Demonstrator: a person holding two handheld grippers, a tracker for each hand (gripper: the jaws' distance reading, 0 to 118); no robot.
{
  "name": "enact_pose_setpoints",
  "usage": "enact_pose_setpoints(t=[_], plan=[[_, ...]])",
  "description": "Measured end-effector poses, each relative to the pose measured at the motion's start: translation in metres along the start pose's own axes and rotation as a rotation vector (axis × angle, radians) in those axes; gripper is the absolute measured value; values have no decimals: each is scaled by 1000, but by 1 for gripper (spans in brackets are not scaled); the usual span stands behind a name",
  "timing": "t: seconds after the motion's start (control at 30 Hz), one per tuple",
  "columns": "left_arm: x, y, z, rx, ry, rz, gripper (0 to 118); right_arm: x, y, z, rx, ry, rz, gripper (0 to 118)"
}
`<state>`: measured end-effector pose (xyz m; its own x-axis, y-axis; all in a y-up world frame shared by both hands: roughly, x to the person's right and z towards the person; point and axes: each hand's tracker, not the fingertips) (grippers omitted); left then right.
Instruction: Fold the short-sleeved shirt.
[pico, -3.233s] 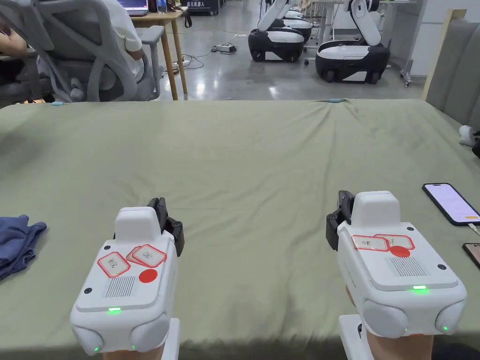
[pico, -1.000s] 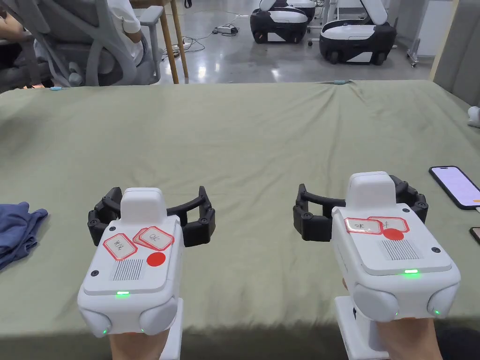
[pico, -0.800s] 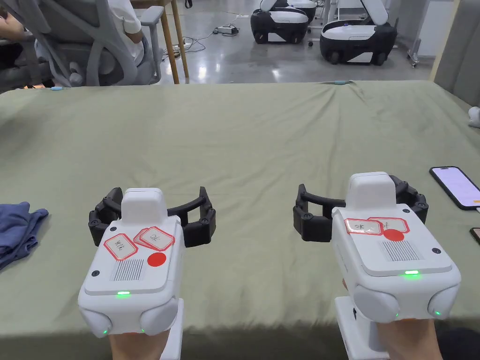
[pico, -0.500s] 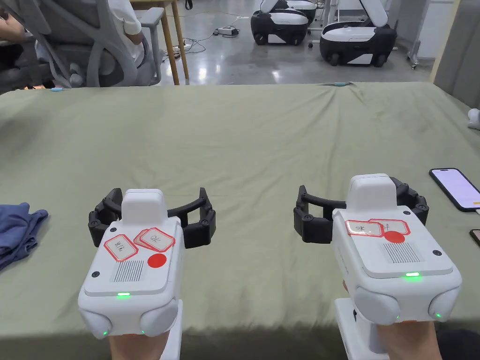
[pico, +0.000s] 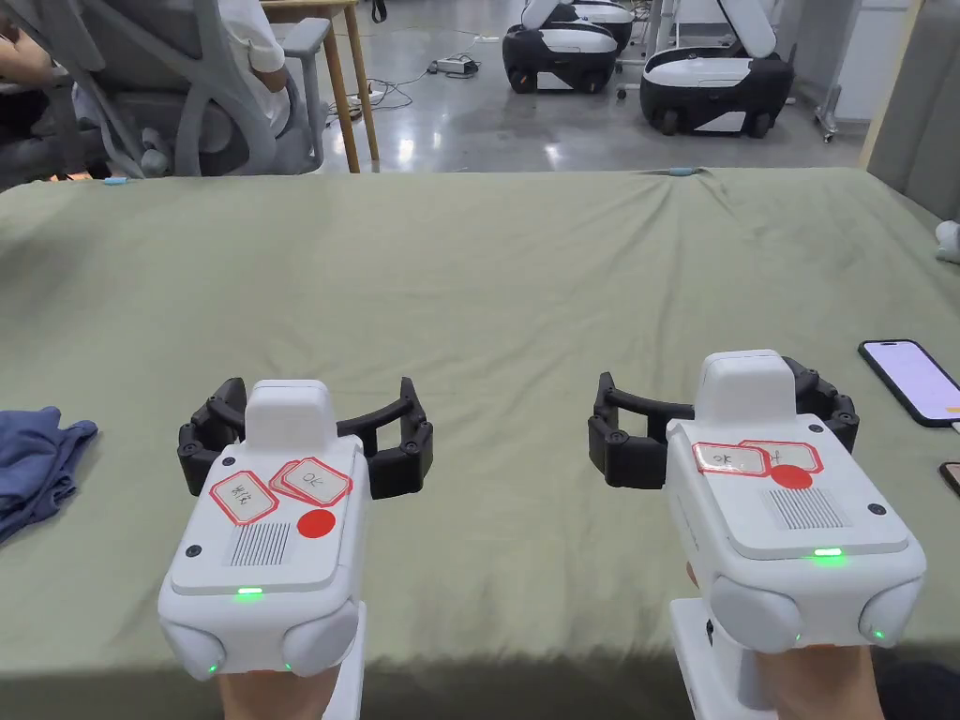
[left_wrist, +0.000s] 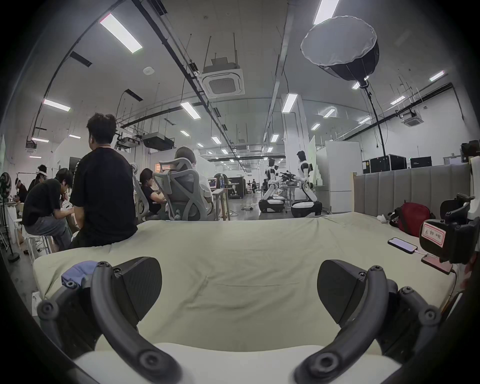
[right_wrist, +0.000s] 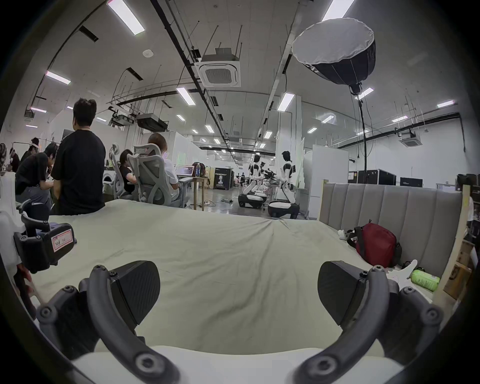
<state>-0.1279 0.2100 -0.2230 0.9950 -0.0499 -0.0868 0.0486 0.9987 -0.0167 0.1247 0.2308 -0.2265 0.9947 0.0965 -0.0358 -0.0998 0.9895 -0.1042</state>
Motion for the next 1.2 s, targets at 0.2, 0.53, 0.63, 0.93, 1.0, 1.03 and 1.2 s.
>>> enact_pose_setpoints(t=[0.2,0.53,0.63,0.93,1.0,1.03,1.2], plan=[[-1,0,0,1,3,-1,118,2,10,4,-6,45,-84,118],[-2,1,0,-4,11,6,118,-2,16,6,-89,51,-157,118],[-2,1,1,-4,12,5,118,1,15,4,-106,47,-155,118],[0,-3,0,-18,8,-1,118,3,6,-4,-166,4,-96,118],[0,-3,-1,-18,7,-4,118,3,6,-5,-166,-9,-96,118],[0,-3,-1,-19,7,-5,118,3,6,-4,-160,-20,-98,118],[0,-2,-1,-20,5,-6,118,3,8,1,-141,2,-106,118]])
